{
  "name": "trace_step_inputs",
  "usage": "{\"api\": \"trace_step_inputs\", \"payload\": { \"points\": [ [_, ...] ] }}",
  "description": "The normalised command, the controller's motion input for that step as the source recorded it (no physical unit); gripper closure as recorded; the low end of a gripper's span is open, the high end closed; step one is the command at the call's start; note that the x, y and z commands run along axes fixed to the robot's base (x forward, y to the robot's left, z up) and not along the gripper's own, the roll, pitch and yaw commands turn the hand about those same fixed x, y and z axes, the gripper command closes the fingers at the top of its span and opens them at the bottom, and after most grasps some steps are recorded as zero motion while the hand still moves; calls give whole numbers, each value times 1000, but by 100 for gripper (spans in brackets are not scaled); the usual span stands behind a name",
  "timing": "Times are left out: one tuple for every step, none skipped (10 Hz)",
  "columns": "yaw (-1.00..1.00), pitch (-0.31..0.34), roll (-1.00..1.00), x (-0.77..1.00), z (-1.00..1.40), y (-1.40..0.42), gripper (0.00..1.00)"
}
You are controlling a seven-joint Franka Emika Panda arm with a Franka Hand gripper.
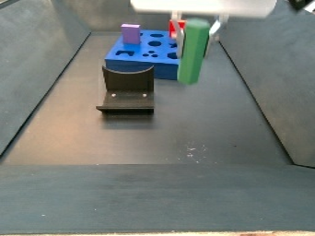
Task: Pick up the hexagon object. Move up. Move to above the board. Insert the hexagon object.
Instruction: Move to above the board.
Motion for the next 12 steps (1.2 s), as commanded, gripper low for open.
{"api": "trace_step_inputs", "payload": {
  "points": [
    [31, 46, 19, 111, 1000, -21, 100],
    [28, 81, 23, 108, 1000, -20, 100],
    [29, 98, 33, 98, 1000, -20, 100],
    [30, 100, 38, 84, 936, -19, 100],
    [31, 101, 49, 50, 714, -14, 100],
    [33, 104, 60, 27, 494, -12, 100],
    [33, 101, 68, 22, 330, -10, 100],
    [34, 102, 73, 17, 223, -10, 100],
    [-357, 534, 60, 16, 167, -1000, 100],
    [-328, 510, 68, 18, 161, -1000, 100],
    [-196, 406, 82, 19, 168, -1000, 100],
    [-86, 251, 16, 23, 164, -1000, 100]
  ]
}}
